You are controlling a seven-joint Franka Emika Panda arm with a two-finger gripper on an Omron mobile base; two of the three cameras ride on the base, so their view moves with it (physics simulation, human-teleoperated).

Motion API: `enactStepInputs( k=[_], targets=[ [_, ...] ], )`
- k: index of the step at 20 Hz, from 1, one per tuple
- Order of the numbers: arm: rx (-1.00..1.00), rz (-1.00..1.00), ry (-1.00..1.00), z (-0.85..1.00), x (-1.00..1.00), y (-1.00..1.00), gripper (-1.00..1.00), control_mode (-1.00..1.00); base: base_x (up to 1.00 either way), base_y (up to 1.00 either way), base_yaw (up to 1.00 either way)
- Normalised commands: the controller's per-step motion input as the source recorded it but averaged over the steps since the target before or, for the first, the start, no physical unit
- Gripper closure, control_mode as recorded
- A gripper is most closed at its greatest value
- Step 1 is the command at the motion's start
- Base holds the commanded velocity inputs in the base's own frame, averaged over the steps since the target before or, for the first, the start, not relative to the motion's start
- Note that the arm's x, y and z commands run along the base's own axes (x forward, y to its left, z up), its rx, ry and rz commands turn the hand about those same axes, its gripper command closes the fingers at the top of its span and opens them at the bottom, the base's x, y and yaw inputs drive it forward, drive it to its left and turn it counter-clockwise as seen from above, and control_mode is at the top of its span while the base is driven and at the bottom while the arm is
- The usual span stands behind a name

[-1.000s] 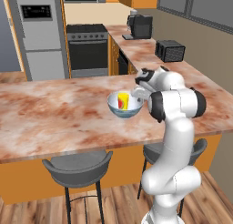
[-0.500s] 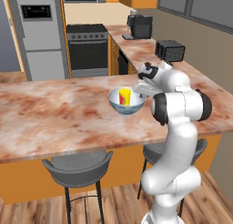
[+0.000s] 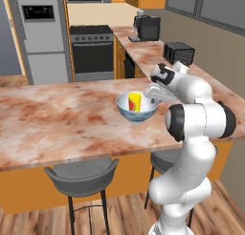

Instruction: Place the cup inside the bowl on the dining table and move the bowl to any counter.

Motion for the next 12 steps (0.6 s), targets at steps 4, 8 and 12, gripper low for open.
enactStepInputs(
  k=[4, 8, 12],
  targets=[
    [0.0, 0.01, -0.03, 0.26, -0.6, 0.0, 1.0, -1.0, 0.0, 0.0, 0.0],
    [0.0, 0.01, -0.08, 0.22, -0.63, 0.0, 1.0, -1.0, 0.0, 0.0, 0.0],
    [0.0, 0.02, -0.12, 0.18, -0.65, 0.0, 1.0, -1.0, 0.0, 0.0, 0.0]
  ],
)
